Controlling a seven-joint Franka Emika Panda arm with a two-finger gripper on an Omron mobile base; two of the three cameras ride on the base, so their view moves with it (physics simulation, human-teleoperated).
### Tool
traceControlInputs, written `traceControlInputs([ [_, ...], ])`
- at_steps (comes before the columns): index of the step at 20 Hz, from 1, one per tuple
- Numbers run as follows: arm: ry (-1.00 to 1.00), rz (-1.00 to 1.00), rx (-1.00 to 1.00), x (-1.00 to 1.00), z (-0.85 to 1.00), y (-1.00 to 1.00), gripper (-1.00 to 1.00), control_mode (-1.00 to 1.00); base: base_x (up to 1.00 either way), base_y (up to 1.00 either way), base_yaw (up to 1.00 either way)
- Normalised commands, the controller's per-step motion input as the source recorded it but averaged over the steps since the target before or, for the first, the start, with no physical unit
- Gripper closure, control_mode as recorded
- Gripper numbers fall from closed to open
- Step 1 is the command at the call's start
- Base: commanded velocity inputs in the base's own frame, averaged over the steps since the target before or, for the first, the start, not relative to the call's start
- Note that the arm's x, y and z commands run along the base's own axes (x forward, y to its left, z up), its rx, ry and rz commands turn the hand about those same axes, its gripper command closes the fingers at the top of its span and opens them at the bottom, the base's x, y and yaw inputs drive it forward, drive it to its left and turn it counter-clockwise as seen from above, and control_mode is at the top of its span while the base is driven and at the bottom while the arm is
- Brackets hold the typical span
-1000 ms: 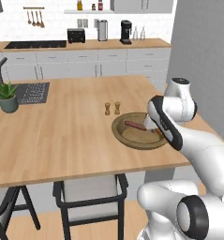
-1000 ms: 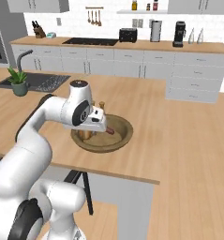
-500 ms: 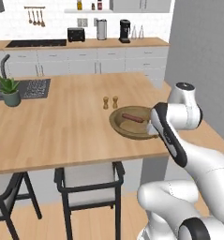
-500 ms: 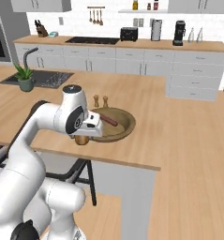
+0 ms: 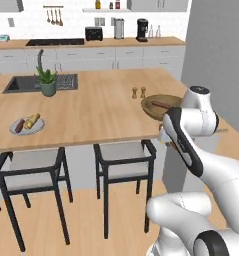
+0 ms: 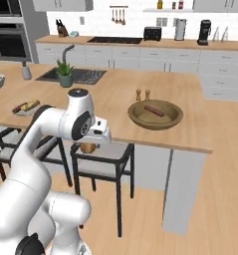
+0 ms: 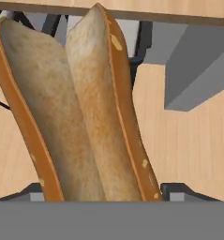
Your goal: Place one bun and one sausage from the bowl on each plate.
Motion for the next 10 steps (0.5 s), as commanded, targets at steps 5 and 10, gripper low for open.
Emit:
traceControlInputs([
  [5, 0.00, 0.00, 0.00, 0.00, 0.00, 0.00, 1.00, 1.00, -0.35, 1.00, 0.10],
  [10, 0.00, 0.00, 0.00, 0.00, 0.00, 0.00, 1.00, 1.00, -0.08, 1.00, 0.11],
])
